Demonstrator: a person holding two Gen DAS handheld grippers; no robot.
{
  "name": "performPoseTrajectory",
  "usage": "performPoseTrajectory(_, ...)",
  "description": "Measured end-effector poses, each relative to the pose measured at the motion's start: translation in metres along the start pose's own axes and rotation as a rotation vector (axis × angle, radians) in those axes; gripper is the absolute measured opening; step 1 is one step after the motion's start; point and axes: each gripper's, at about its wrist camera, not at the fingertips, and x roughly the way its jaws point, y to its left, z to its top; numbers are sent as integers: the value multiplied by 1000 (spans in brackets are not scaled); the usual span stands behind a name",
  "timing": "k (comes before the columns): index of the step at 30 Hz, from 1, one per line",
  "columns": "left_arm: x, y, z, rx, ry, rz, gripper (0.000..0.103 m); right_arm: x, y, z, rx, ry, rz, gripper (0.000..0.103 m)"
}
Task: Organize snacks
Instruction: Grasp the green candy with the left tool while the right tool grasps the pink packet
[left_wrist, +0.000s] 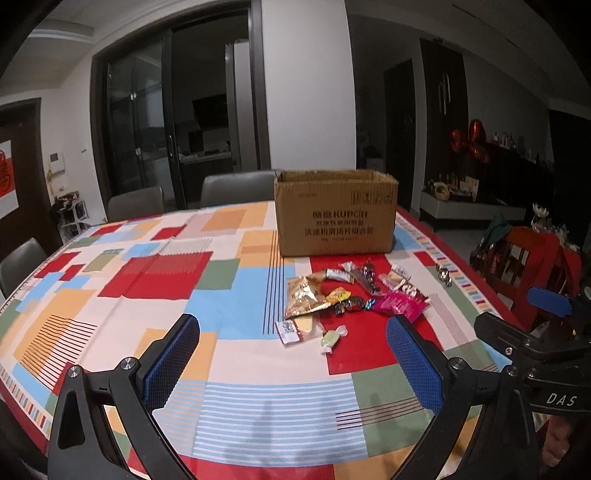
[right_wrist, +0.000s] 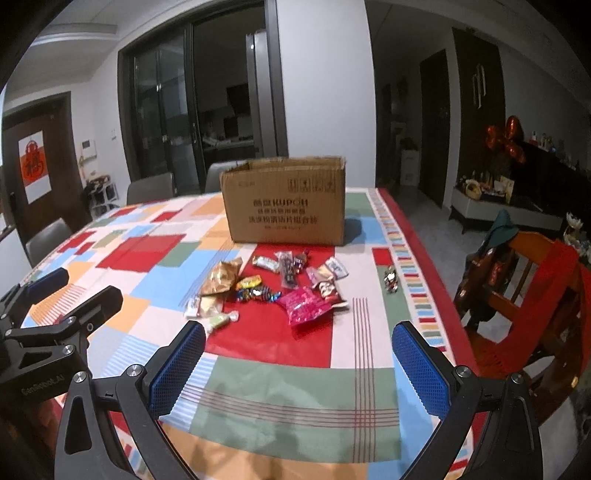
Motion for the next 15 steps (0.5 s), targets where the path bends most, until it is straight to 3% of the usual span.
performPoseTrajectory(7,34,-3,-3,19,81,-23,91,33,1,-1,-18,74,29,102)
performPoseTrajectory(15,78,-10,-4,47,176,-76,71,71,3,3,-75,137,29,92)
